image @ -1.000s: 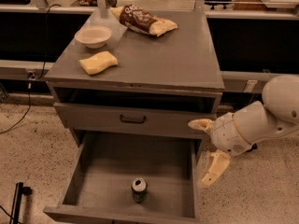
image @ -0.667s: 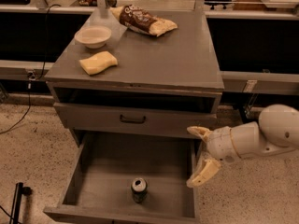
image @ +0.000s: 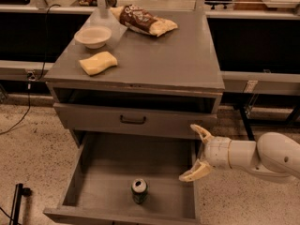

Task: Pick green can from middle drawer and place on counter

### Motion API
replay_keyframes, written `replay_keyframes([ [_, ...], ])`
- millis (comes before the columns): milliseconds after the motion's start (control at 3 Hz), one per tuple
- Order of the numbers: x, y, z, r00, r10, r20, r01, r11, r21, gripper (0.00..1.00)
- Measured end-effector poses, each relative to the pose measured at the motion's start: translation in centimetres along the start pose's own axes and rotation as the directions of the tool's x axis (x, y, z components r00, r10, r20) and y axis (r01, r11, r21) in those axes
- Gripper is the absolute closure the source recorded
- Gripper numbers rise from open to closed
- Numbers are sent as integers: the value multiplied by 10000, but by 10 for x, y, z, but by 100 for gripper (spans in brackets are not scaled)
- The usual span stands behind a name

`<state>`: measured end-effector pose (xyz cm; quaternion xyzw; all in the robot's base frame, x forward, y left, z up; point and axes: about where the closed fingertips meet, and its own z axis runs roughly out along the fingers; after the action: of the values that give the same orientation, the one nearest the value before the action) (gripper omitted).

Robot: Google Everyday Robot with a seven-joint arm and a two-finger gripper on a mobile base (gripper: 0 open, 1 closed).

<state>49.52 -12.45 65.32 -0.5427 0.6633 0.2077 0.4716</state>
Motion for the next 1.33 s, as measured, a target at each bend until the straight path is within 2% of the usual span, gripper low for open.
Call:
replay_keyframes([
  [333,0,-2,0,10000,-75,-41,76,10000,59,0],
  [667,5,48,51,9966,201,803,-51,9832,-1822,0],
  [1000,19,98,93,9929,263,1161,107,9516,-3073,0],
  [1333,44,127,125,9931,574,1022,-187,9383,-3454,0],
])
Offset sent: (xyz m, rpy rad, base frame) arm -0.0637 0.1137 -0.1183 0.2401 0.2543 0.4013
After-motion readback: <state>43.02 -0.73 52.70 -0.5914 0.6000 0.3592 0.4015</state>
